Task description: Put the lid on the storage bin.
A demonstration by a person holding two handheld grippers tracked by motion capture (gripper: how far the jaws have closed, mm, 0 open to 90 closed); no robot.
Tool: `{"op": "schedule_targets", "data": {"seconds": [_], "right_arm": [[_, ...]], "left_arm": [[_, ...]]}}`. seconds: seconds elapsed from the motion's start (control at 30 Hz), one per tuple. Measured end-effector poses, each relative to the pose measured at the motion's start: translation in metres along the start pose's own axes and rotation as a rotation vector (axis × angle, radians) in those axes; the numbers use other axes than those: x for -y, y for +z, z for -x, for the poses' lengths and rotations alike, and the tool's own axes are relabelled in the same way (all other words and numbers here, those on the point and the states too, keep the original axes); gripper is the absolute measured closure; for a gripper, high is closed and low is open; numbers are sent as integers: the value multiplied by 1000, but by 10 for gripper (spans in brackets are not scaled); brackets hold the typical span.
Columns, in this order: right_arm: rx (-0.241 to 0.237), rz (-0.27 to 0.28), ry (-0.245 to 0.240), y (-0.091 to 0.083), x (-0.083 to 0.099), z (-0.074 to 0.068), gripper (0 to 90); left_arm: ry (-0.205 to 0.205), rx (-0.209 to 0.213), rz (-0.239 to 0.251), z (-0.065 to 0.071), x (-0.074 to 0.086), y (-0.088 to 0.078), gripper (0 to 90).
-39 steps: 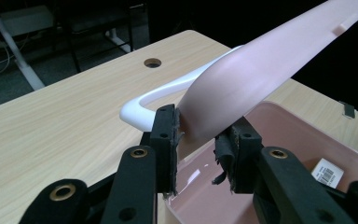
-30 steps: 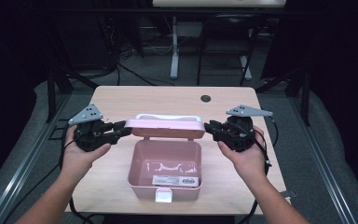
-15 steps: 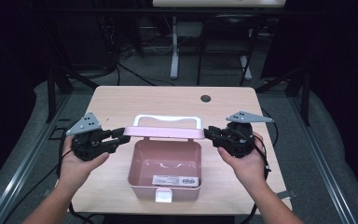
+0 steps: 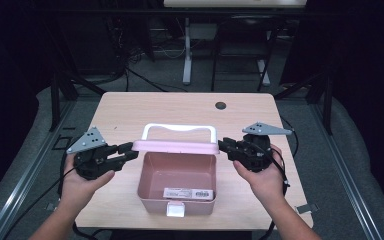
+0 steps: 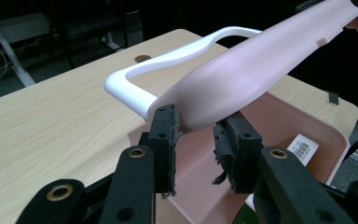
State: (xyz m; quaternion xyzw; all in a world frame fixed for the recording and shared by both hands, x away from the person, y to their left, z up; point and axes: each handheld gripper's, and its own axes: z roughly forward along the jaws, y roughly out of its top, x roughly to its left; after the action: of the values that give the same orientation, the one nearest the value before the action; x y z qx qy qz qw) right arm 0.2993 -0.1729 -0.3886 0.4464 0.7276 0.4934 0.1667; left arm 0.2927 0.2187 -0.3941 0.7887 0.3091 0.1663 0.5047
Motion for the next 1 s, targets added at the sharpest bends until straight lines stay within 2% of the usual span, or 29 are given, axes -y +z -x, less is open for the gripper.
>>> {"op": "schedule_targets", "data": {"seconds": [0.43,1.0], "right_arm": [[-5,-9,-1,0,5,-1,745],[-17,-23,21,2,15,1,745]], "left_arm": [[-3,12,-2,4,9,-3,683],[-4,19,-5,11,22,-6,683]]}}
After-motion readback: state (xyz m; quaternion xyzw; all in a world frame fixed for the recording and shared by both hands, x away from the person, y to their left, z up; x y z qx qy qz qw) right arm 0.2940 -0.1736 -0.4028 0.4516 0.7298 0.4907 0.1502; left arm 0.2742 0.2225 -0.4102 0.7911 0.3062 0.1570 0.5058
